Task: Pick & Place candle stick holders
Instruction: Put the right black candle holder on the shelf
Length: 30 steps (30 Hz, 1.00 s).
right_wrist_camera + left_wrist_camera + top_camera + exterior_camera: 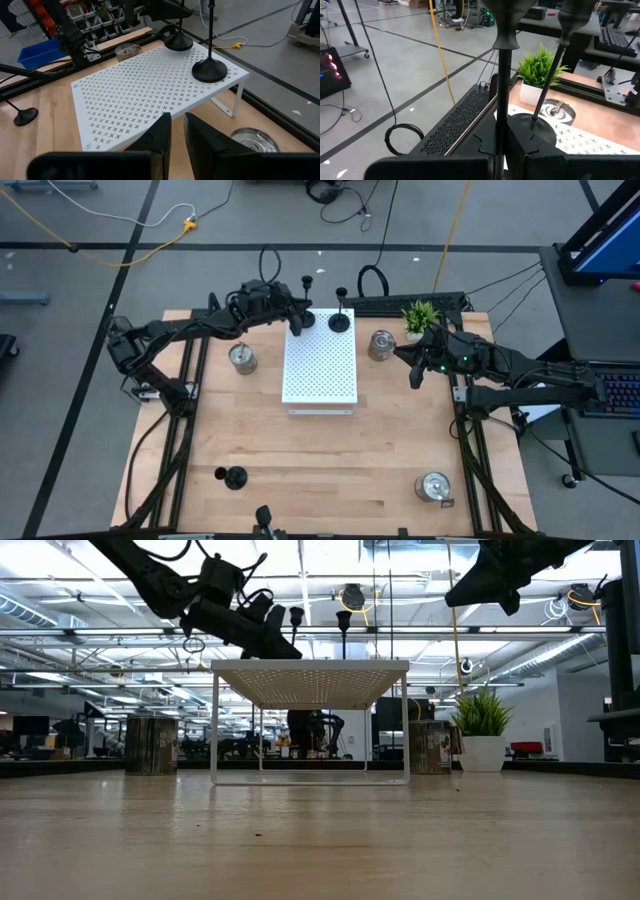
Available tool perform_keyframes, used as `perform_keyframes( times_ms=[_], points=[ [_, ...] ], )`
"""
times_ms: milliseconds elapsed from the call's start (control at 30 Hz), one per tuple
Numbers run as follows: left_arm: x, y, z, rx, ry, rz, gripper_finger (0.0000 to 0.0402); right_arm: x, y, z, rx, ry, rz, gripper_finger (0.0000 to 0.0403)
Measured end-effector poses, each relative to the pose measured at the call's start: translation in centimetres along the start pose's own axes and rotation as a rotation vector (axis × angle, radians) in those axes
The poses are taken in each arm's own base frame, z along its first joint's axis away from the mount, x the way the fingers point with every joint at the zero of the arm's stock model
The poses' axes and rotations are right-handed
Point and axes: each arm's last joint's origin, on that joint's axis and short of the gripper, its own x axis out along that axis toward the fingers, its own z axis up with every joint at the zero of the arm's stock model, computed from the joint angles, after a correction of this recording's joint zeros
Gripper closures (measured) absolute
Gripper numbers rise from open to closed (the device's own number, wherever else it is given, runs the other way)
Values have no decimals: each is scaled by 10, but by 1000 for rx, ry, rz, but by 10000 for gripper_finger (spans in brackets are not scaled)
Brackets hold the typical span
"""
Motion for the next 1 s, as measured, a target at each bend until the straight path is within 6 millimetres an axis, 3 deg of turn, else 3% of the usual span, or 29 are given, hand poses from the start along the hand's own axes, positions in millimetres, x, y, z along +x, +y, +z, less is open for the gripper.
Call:
perform_keyframes(
  times_ms=[1000],
  points=[
    [2, -13, -1, 18, 3, 64, 389, 0, 0, 0, -1, 0, -1, 360]
  ],
)
